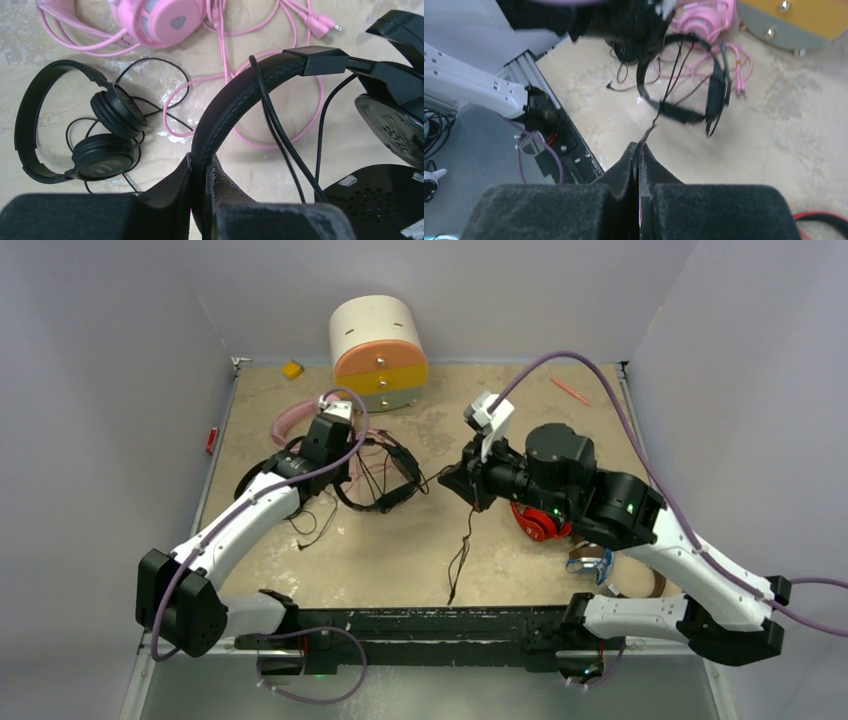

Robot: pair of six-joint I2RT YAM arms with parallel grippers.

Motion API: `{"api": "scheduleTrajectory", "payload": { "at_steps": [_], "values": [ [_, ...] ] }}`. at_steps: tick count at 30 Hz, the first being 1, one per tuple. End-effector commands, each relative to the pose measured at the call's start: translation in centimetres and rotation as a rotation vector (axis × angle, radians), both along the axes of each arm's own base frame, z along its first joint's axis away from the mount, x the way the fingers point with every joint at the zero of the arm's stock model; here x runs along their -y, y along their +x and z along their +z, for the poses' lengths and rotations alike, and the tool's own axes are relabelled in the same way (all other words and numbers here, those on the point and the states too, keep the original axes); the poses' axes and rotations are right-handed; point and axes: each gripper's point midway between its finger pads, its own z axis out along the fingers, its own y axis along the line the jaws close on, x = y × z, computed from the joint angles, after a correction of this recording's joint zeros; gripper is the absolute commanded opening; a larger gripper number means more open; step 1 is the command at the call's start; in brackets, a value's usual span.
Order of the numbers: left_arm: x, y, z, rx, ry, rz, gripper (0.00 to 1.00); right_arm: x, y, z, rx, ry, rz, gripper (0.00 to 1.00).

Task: Wrap the headphones
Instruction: Wrap the headphones cable around the headphones.

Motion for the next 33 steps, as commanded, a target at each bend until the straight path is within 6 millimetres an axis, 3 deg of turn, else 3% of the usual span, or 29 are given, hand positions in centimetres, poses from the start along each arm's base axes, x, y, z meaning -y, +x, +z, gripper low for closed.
{"api": "scheduleTrajectory", "payload": {
  "at_steps": [1, 6, 13, 19, 26, 33],
  "values": [
    [0.5, 0.3, 1.2, 0.097, 0.061, -0.077, 0.0, -1.0, 1.4, 4.2, 0.117, -0.001, 0.017, 0.0],
    [2.5, -1.6, 1.0, 0.12, 0.111, -0.221, 0.0, -2.4, 3.9, 4.6, 0.15, -0.053, -0.001, 0.0],
    [5.4, -4.9, 1.4, 0.112, 0.115, -0.428, 0.0, -1.8, 9.4, 2.8, 0.121, -0.123, -0.092, 0.0],
    [7.0, -7.7, 1.5, 0.055, 0.117, -0.542, 0.0, -1.9, 12.4, -0.1, 0.107, -0.205, -0.139, 0.0],
    [8.3, -10.2, 4.0, 0.074, 0.035, -0.606, 0.0, -1.9, 14.7, -3.8, 0.048, -0.251, -0.153, 0.0],
    [9.3, -12.4, 6.3, 0.086, -0.075, -0.679, 0.0, -1.0, 17.2, -7.7, -0.096, -0.182, -0.132, 0.0]
  ]
}}
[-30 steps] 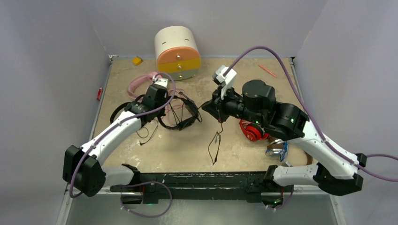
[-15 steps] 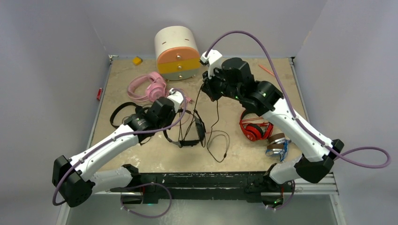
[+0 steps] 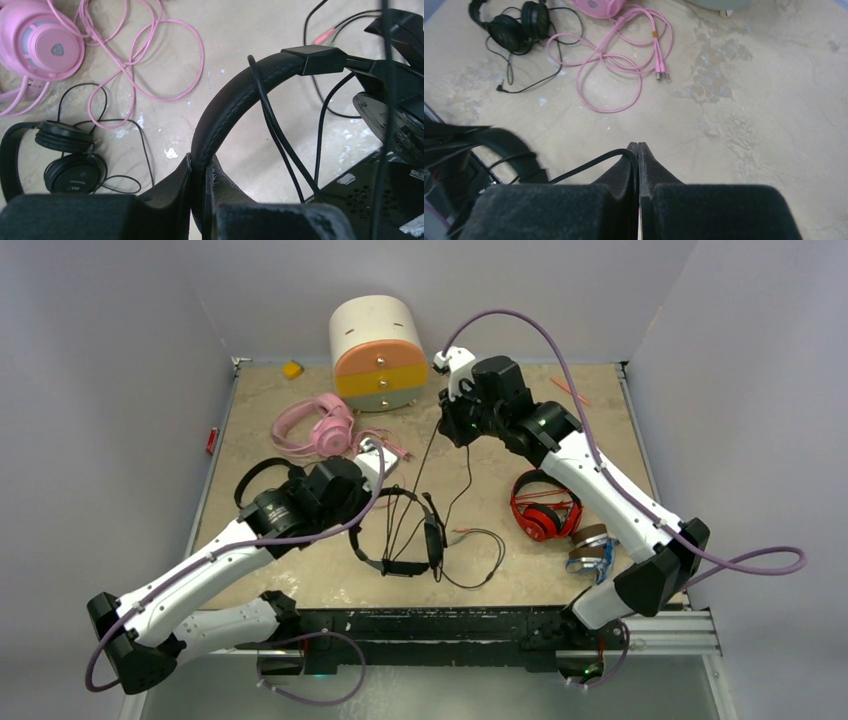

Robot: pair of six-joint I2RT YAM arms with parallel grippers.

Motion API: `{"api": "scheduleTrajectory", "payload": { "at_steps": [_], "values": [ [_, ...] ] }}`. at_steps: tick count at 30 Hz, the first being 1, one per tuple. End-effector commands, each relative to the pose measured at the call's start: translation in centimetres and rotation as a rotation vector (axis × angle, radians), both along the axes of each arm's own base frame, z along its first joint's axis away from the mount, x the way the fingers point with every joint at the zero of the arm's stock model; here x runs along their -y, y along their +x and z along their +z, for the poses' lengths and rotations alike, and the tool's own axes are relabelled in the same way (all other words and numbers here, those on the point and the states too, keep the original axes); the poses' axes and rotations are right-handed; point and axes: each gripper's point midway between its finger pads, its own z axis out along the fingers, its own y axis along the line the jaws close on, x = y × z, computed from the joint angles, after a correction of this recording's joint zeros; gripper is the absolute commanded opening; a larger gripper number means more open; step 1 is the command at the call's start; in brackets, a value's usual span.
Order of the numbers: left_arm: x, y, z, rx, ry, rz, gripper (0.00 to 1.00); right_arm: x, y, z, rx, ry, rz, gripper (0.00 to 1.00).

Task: Wrap the headphones
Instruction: Wrap the headphones cable around the headphones.

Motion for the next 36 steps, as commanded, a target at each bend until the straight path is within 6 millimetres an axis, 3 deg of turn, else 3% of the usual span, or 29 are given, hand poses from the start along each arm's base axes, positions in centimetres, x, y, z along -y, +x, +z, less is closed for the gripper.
{"api": "scheduleTrajectory", "payload": {
  "at_steps": [1, 8, 13, 14, 16, 18, 23, 27, 31, 34, 36],
  "values": [
    [1.7, -1.4, 3.8, 0.012, -0.153, -0.063, 0.0, -0.3, 1.5, -1.4, -0.064, 0.099, 0.028, 0.0],
    [2.6, -3.1, 6.2, 0.021, -0.261, -0.142, 0.0, -0.6, 1.8, -6.0, -0.205, 0.162, 0.048, 0.0],
    [2.7, -3.7, 9.1, 0.038, -0.388, -0.111, 0.0, -1.7, -0.2, -9.3, -0.311, 0.249, 0.121, 0.0],
    [2.7, -3.9, 9.8, 0.042, -0.409, -0.108, 0.0, -2.0, -0.8, -9.8, -0.325, 0.27, 0.149, 0.01],
    [2.7, -4.0, 10.1, 0.035, -0.421, -0.099, 0.0, -2.2, -1.6, -10.6, -0.34, 0.297, 0.176, 0.15],
    [2.4, -4.0, 10.0, 0.029, -0.402, -0.095, 0.0, -1.9, -2.2, -10.4, -0.317, 0.31, 0.183, 0.27],
    [1.2, -3.2, 7.9, 0.003, -0.293, -0.021, 0.0, -0.7, -2.5, -9.5, -0.271, 0.308, 0.126, 0.3],
    [1.5, -3.1, 8.1, -0.015, -0.295, -0.019, 0.0, 0.3, -3.3, -10.9, -0.302, 0.258, 0.109, 0.47],
    [2.1, -3.3, 8.9, -0.024, -0.321, -0.042, 0.0, 1.9, -2.9, -12.1, -0.295, 0.218, 0.003, 0.6],
    [1.6, -3.2, 8.5, -0.033, -0.28, -0.024, 0.0, 2.7, -2.5, -11.8, -0.288, 0.206, -0.03, 0.62],
    [1.9, -3.7, 8.6, -0.052, -0.29, -0.043, 0.0, 2.5, -2.5, -11.5, -0.293, 0.209, -0.022, 0.57]
  ]
}}
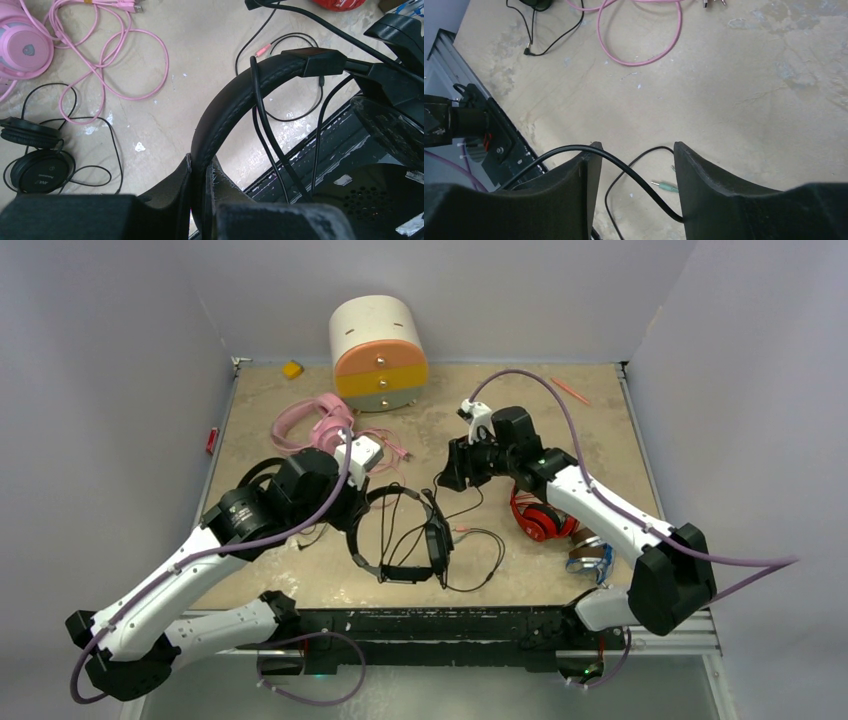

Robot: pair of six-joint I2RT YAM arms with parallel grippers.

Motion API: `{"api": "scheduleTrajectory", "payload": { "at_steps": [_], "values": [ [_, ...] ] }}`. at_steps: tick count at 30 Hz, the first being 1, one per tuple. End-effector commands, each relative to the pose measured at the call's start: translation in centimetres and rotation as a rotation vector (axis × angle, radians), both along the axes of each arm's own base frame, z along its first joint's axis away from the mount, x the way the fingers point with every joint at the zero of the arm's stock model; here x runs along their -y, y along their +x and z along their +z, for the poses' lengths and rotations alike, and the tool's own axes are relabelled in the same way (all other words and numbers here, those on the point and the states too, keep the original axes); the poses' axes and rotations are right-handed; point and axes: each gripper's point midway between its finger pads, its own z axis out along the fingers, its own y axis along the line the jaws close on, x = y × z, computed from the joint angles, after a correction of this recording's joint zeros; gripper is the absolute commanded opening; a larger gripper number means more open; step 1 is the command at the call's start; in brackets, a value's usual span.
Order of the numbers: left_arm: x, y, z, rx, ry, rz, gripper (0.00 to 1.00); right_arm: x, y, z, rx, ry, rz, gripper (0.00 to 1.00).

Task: Wrap the headphones
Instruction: Wrap the headphones cable around the headphones.

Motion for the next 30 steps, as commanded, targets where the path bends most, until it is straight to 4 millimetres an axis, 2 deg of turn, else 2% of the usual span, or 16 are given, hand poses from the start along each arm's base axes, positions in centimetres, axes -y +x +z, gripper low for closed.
{"api": "scheduleTrajectory", "payload": {
  "at_steps": [1, 5, 10, 14, 17, 20, 22, 26, 30],
  "values": [
    [1.2, -0.4, 3.0, 0.009, -0.105, -0.014, 0.0, 0.6, 0.6, 0.9, 0.018, -0.006, -0.039, 0.55],
    [1.7, -1.1, 4.1, -0.008, -0.169, -0.028, 0.0, 0.7, 0.8, 0.7, 0.004, -0.019, -0.046, 0.58],
    [2.0, -1.6, 3.4, -0.022, -0.16, -0.069, 0.0, 2.5, 2.4, 1.6, 0.026, -0.066, -0.158, 0.74],
    [2.6, -2.4, 2.1, -0.022, -0.165, -0.148, 0.0, 3.6, 3.8, 3.5, 0.032, -0.089, -0.242, 0.8],
    [2.4, -2.2, 0.8, -0.015, -0.141, -0.15, 0.0, 3.1, 3.9, 6.3, 0.082, -0.047, -0.216, 0.81],
    [2.2, -1.7, -0.5, -0.013, -0.103, -0.139, 0.0, 1.7, 2.8, 9.8, 0.157, 0.048, -0.106, 0.81],
    [2.3, -1.5, -0.9, -0.012, -0.091, -0.141, 0.0, 0.6, 1.3, 11.3, 0.189, 0.098, 0.013, 0.81],
    [2.6, -1.2, -0.9, 0.023, -0.075, -0.182, 0.0, -1.2, -1.8, 12.8, 0.172, 0.196, 0.207, 0.77],
    [1.8, 0.6, -1.4, 0.086, -0.002, -0.138, 0.0, -3.3, -4.0, 13.3, 0.145, 0.242, 0.3, 0.77]
  ]
}}
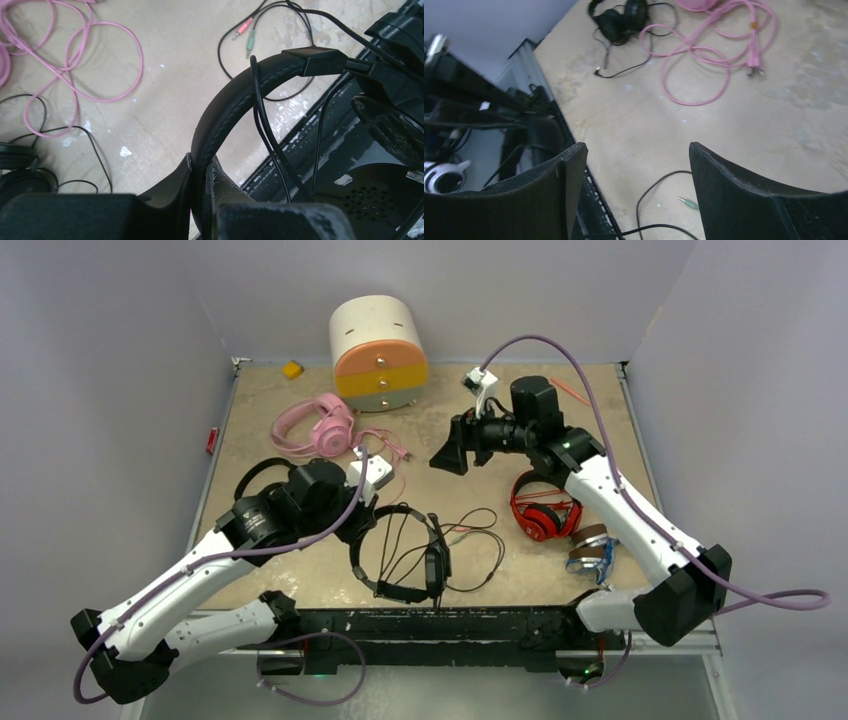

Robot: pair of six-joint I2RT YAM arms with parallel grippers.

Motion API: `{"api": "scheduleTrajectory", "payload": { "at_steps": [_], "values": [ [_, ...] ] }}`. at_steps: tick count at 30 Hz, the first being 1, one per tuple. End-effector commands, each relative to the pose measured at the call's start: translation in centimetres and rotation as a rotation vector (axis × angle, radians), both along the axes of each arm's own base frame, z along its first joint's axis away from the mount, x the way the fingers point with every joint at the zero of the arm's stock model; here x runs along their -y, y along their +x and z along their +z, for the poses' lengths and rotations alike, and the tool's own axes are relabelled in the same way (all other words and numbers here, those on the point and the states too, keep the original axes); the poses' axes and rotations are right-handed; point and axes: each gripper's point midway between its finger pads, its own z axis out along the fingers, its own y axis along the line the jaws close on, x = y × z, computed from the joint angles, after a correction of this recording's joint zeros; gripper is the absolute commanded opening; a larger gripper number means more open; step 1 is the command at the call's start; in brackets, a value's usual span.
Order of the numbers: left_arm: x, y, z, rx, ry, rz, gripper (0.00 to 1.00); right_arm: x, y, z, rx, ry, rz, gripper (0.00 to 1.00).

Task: Wrap the headphones
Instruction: Wrap the headphones cable around the headphones.

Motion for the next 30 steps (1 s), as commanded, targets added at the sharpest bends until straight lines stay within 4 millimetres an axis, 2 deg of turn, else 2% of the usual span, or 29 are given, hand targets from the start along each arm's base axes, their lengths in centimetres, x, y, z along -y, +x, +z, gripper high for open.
{"api": "scheduleTrajectory", "payload": {
  "at_steps": [1, 6, 11, 15, 20, 30],
  "values": [
    [0.6, 2.6, 1.7, 0.145, -0.008, 0.015, 0.0, -3.2, -3.8, 2.9, 0.018, 0.107, 0.212, 0.76],
    [1.1, 3.8, 2.2, 0.209, -0.009, 0.004, 0.0, -5.8, -3.9, 2.5, -0.086, 0.151, 0.297, 0.72],
    [1.3, 4.1, 1.8, 0.233, 0.019, -0.028, 0.0, -8.3, -4.4, 2.6, -0.118, 0.16, 0.36, 0.72],
    [1.3, 4.5, 1.9, 0.253, 0.031, -0.029, 0.0, -9.7, -4.3, 1.7, -0.16, 0.134, 0.373, 0.67],
    [0.8, 5.2, 2.3, 0.282, 0.047, 0.005, 0.0, -10.1, -5.4, 0.8, -0.184, 0.14, 0.42, 0.67],
    [-0.2, 6.1, 4.0, 0.354, 0.054, 0.06, 0.0, -8.8, -6.4, -1.4, -0.228, 0.089, 0.371, 0.53]
  ]
}}
